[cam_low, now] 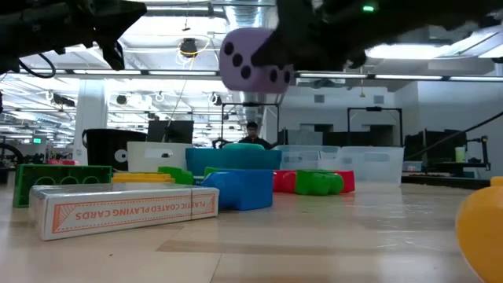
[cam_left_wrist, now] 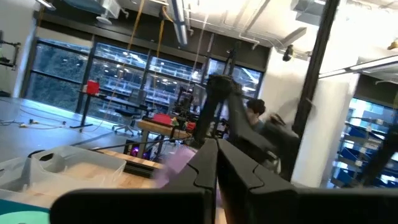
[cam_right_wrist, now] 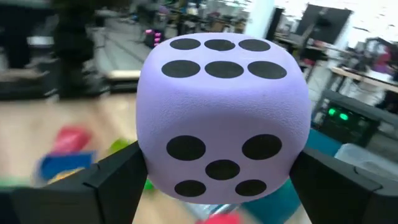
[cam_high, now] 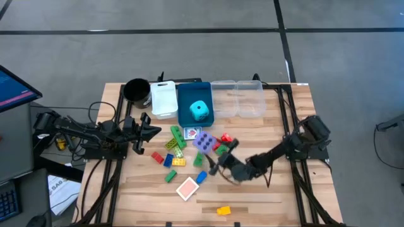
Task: Pick & Place Toys
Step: Put the purple dice into the blue bin, then put the red 3 stud game piece into the left transparent bin
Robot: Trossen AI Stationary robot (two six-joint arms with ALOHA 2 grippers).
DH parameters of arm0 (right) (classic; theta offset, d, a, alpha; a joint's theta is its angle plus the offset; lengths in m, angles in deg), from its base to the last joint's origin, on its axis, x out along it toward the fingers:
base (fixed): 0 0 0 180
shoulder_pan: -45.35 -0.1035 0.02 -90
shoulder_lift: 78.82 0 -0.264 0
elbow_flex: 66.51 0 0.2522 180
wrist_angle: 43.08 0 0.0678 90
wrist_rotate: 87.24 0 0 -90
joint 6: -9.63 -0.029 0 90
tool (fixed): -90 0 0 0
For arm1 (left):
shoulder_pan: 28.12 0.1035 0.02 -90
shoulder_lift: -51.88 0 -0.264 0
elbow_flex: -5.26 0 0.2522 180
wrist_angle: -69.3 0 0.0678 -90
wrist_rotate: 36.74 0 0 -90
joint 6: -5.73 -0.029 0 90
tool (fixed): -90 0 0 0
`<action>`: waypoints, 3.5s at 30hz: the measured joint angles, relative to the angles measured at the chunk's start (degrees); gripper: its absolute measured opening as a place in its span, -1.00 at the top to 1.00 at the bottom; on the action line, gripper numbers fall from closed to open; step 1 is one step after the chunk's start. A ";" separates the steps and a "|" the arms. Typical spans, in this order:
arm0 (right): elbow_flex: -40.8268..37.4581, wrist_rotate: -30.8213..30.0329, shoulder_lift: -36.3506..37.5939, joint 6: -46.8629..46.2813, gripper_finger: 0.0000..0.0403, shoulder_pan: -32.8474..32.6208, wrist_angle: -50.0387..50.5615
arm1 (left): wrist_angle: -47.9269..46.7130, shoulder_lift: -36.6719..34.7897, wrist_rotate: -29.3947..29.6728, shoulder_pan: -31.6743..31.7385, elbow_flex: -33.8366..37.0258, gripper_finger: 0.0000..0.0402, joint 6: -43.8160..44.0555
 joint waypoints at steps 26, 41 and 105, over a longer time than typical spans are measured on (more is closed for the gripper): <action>13.39 48.81 7.15 -4.60 -0.73 43.32 23.45 | -4.70 -0.13 -3.10 0.00 0.00 0.99 -3.50; 20.56 54.94 -2.21 -6.07 -0.73 47.10 27.86 | -0.57 -0.13 -2.57 0.00 0.00 0.99 -3.69; 2.93 19.86 11.81 -26.41 -0.99 1.09 65.95 | -2.24 0.12 2.39 0.17 0.00 0.99 -8.77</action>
